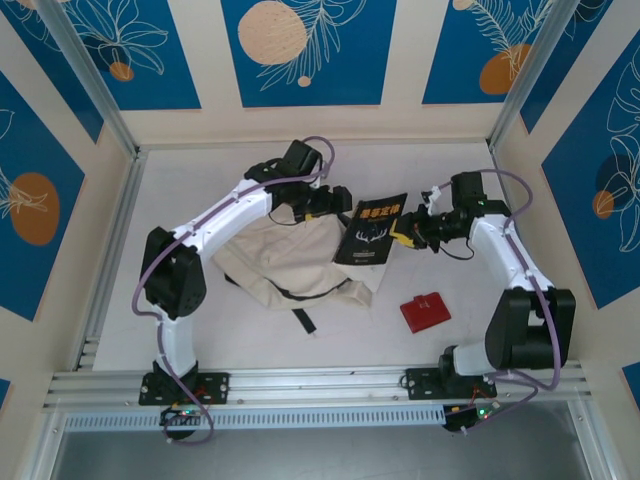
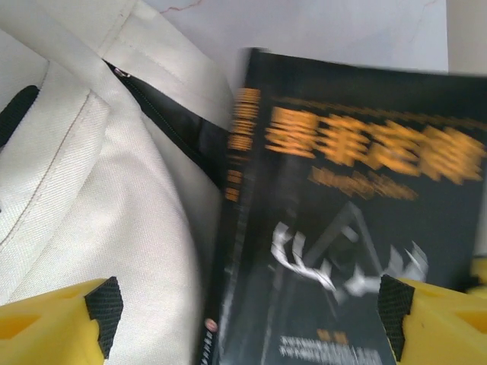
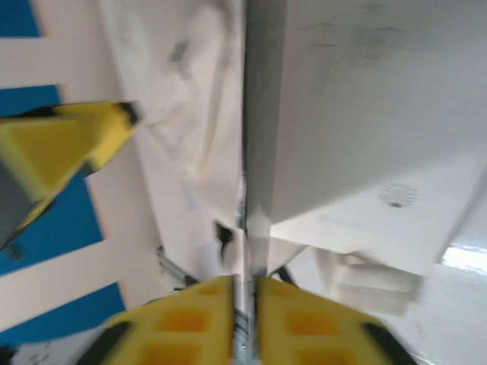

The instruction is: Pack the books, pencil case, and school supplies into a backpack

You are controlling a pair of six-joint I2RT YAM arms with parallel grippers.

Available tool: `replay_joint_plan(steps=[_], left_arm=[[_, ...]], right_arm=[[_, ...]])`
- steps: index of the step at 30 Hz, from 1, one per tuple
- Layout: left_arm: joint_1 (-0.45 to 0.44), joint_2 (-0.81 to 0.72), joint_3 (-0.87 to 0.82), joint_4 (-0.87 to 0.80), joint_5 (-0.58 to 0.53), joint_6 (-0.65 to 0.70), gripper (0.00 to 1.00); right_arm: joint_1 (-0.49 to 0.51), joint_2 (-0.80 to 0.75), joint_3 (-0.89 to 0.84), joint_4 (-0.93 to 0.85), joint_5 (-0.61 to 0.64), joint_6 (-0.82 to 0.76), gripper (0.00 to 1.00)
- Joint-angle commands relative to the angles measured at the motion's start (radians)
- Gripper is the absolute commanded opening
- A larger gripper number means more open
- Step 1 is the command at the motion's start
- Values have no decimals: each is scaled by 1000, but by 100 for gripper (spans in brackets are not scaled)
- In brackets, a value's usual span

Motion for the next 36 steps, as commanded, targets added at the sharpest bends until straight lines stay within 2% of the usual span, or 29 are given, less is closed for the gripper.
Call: replay_joint_plan(steps=[1,3,4,6,9,13,19,26,28,36], left_arm=[[-19,46,19,-21,-25,41,88],[-26,50,20,-38,-49,52,88],[-28,52,17,-45,-59,59,87],[-35,48,6,-52,-75,66,87],[-43,49,-6,-54,-64,76,87],[-65,68,-7,-46,-32,80,83],[-109,149,36,-31,22,49,66],[-136,268,119,-66,3,6,63],[-135,294,129,-59,19,-2,62],[-135,346,145,-16,132,-41,48]], right_arm=[[-5,75,-24,-25,194,-21,43],[-5,131,-32,1,263,-2,66],[0,162,-43,29,280,2,72],[6,217,-53,68,323,20,75],[29,276,-45,85,386,44,74],[49,278,-60,130,371,54,68],[53,303,-57,127,383,49,58],[55,322,-58,133,360,40,54],[56,324,-58,135,350,39,53],[55,342,-58,147,300,25,48]])
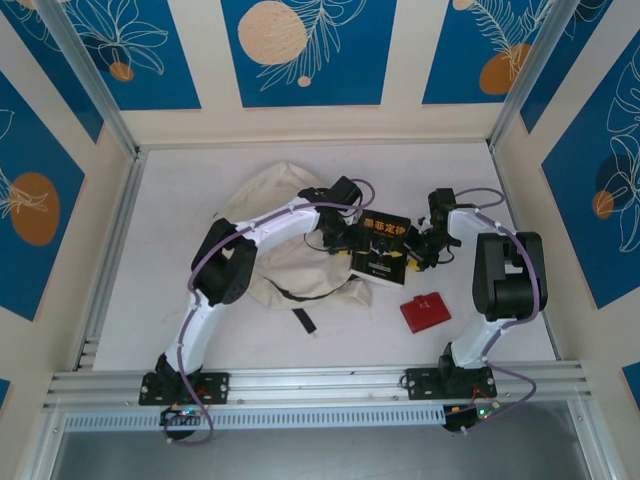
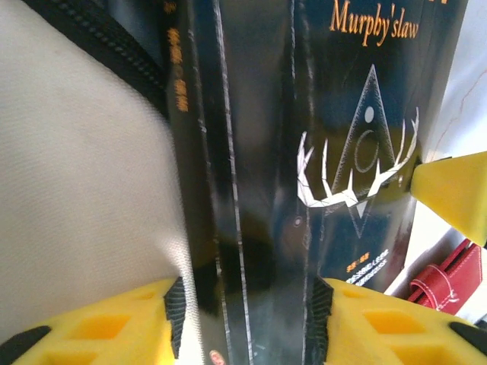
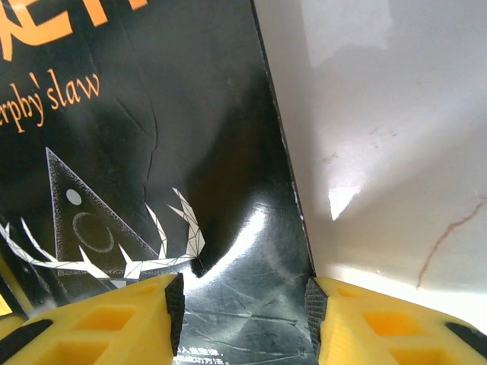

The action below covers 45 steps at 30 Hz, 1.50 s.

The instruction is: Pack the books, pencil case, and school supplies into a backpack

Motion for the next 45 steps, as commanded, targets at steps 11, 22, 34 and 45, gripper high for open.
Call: replay_joint_plan(steps=[11,22,34,45], left_arm=[[14,-15,5,141,242,-107,36],[18,-75,12,92,171,-57,0],[107,-398,-156,214,70,-120,0],[165,-727,-564,475,-242,-401,0]], right_arm=[[13,31,-9,20,-63,-29,47],[0,-70,-22,-1,-46,-5,50],[-61,-495,-105,87,-291,201,79],[156,-560,-263,654,-443,779,89]])
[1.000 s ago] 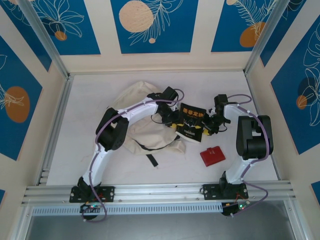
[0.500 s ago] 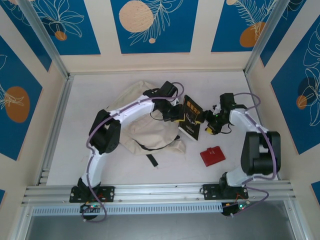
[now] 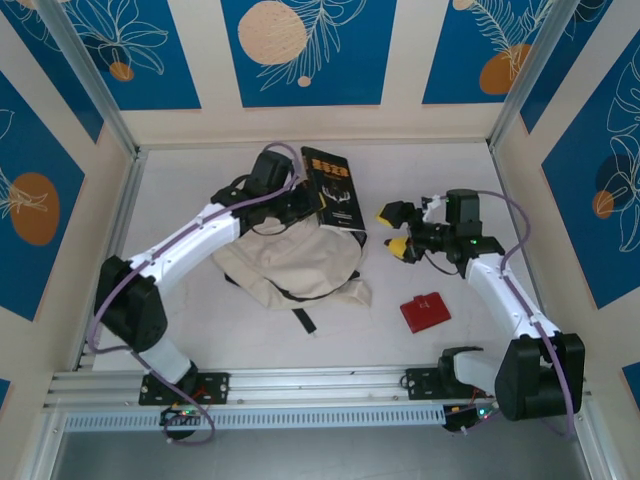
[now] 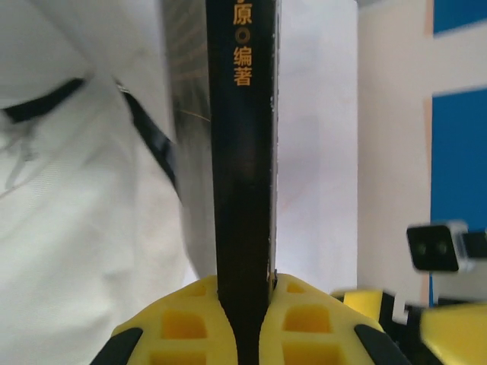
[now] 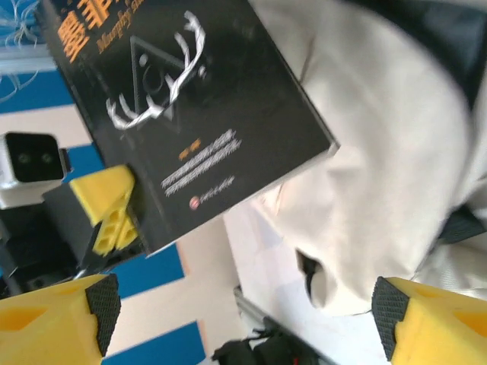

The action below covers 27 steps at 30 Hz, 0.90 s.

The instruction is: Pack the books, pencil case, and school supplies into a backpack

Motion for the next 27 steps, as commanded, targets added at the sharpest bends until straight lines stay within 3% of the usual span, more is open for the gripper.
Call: replay_joint_plan(steps=[1,6,12,27], left_arm=[[6,-87,-86,131,-143,-110,0],[7,-147,-242,168,-226,-243,0],[7,-153,-293,138,-229,-296,0],[5,-164,-307,156,-209,-355,0]], right_arm=[[91,29,-22,234,-39,235,90],[232,137,-28,388,22,356,90],[357,265,-51,545,108,477,90],[450,481,-35,753,298,656,86]])
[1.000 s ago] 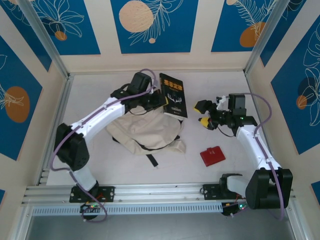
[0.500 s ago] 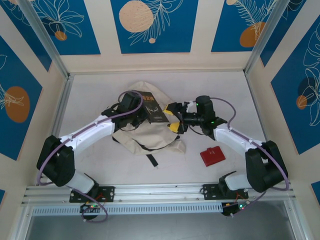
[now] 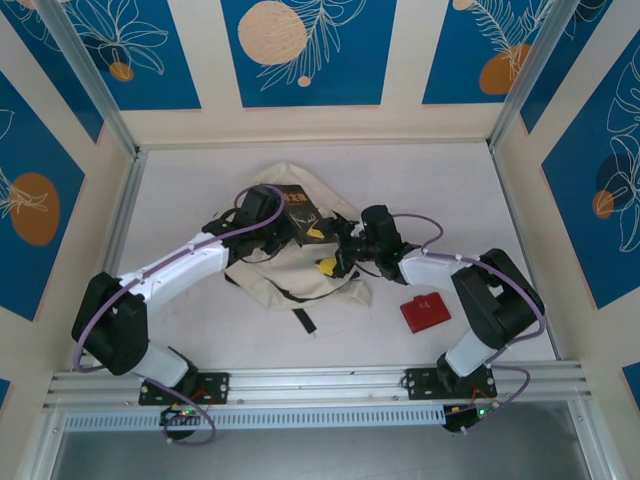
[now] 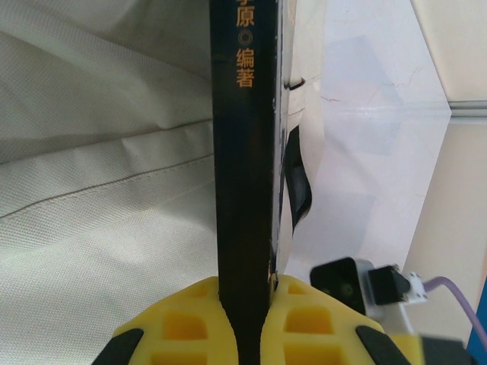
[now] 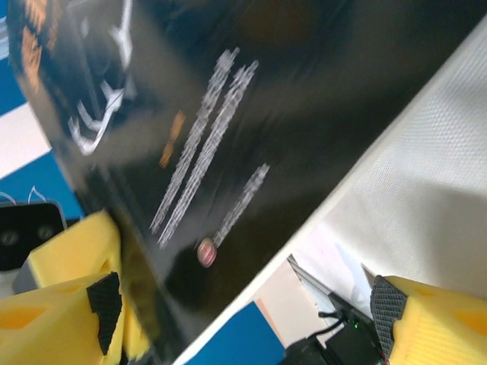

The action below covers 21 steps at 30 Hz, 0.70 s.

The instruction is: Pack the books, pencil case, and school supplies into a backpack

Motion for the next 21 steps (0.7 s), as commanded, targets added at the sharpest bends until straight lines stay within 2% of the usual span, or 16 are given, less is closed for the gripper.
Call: replay_joint_plan(steps=[1,12,21], left_arm=[[3,-41,-2,62,-17,-58,0],[3,-46,-28,101,-6,-111,0],[4,-57,-51,88,-27,-108,0]], right_arm=[[9,37,16,92,91,58,86],[43,85,-28,236,229,198,74],[35,88,-46,261,247,221,52]])
